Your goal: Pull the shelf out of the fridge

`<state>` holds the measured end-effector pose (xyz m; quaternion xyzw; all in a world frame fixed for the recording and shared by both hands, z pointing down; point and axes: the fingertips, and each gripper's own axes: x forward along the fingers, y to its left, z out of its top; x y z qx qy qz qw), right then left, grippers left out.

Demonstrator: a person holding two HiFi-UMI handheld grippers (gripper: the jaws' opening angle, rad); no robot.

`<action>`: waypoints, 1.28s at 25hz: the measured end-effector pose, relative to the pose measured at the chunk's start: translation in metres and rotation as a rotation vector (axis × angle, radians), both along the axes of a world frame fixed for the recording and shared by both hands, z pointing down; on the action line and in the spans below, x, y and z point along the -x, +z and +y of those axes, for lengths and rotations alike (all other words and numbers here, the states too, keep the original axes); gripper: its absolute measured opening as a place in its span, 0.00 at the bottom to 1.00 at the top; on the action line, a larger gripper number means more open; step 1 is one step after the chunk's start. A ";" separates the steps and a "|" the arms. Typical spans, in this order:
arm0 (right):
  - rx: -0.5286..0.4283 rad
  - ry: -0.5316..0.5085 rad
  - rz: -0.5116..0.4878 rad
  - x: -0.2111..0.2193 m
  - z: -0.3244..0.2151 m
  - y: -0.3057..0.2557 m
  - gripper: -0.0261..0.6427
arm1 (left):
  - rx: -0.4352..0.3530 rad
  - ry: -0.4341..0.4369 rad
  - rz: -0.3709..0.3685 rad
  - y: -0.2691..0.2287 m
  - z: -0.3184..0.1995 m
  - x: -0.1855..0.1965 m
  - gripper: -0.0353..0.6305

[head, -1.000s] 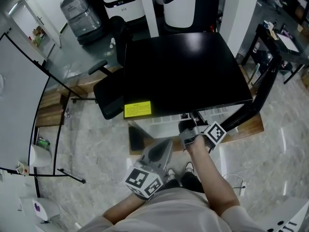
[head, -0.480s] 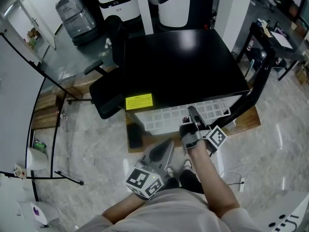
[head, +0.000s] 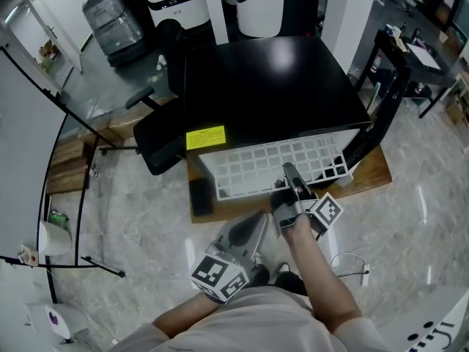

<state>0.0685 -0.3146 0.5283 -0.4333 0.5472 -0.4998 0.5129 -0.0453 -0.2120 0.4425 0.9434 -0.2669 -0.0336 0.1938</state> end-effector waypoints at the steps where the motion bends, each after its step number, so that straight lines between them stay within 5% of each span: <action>1: 0.001 0.000 -0.001 0.000 0.001 -0.001 0.11 | -0.003 0.004 -0.001 -0.002 0.002 -0.002 0.06; 14: 0.018 -0.029 -0.009 0.003 0.040 -0.006 0.11 | -0.003 -0.056 -0.004 -0.010 0.052 -0.009 0.06; 32: -0.011 -0.171 -0.013 -0.003 0.194 -0.022 0.11 | -0.046 -0.074 -0.005 -0.017 0.177 -0.049 0.06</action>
